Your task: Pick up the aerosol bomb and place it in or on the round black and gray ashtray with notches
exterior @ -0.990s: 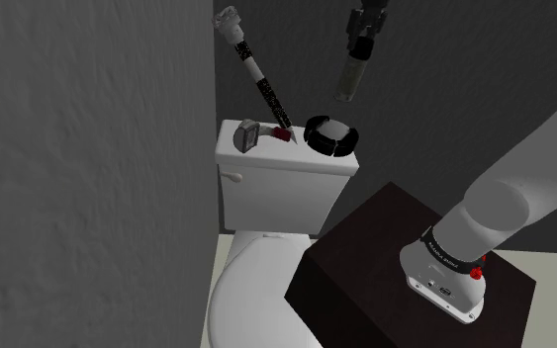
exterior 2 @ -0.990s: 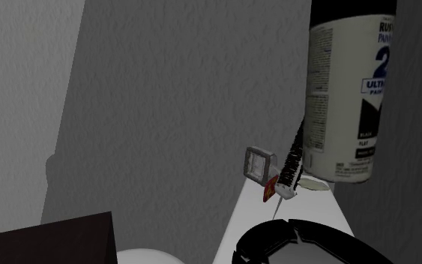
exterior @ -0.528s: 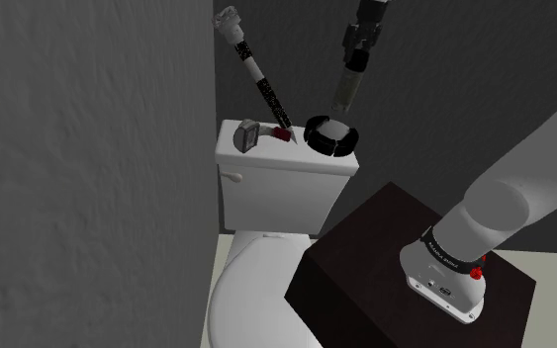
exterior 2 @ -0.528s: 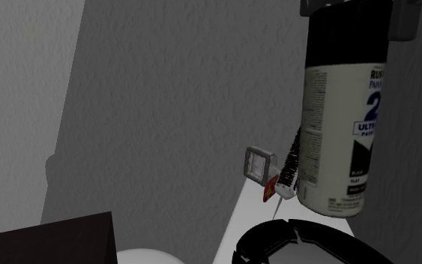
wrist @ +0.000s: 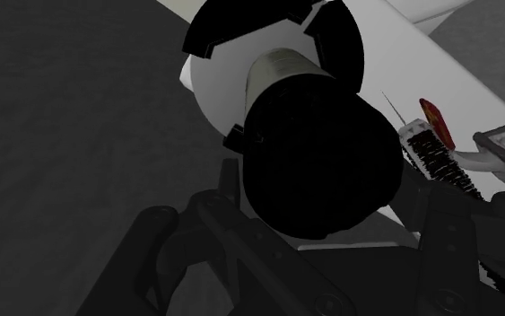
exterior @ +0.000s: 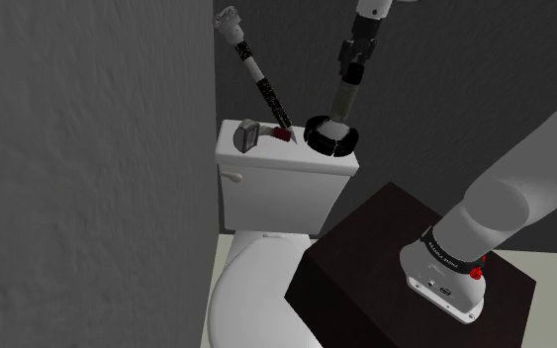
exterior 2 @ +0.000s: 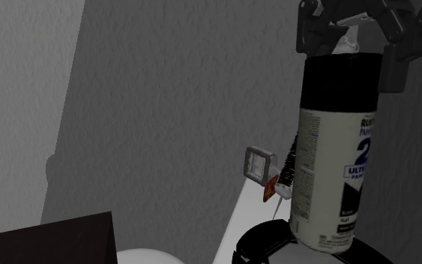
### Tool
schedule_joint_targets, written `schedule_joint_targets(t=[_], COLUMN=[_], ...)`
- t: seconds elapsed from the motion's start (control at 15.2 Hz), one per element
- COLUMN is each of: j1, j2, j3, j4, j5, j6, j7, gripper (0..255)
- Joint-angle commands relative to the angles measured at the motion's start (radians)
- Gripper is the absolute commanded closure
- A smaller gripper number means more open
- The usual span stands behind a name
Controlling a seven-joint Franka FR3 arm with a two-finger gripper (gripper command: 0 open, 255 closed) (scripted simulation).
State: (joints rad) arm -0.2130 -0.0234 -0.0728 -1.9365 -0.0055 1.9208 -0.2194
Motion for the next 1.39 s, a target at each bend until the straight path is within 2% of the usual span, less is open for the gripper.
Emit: schedule_joint_targets(t=[0.0,0.53,1.06,1.12,1.32], j1=[0.0,-0.001,0.0,0.0,0.0], j2=[0.006,0.033,0.033,0.032,0.033], j3=[0.0,-0.001,-0.001,0.0,0.0], j4=[-0.021,-0.097,-0.097,-0.097,-0.097], j5=[0.0,0.002,0.002,0.002,0.002], j6=[0.029,0.131,0.131,0.131,0.132], j7=[0.0,-0.002,-0.002,-0.001,-0.001], gripper=[255,255,255,0,0])
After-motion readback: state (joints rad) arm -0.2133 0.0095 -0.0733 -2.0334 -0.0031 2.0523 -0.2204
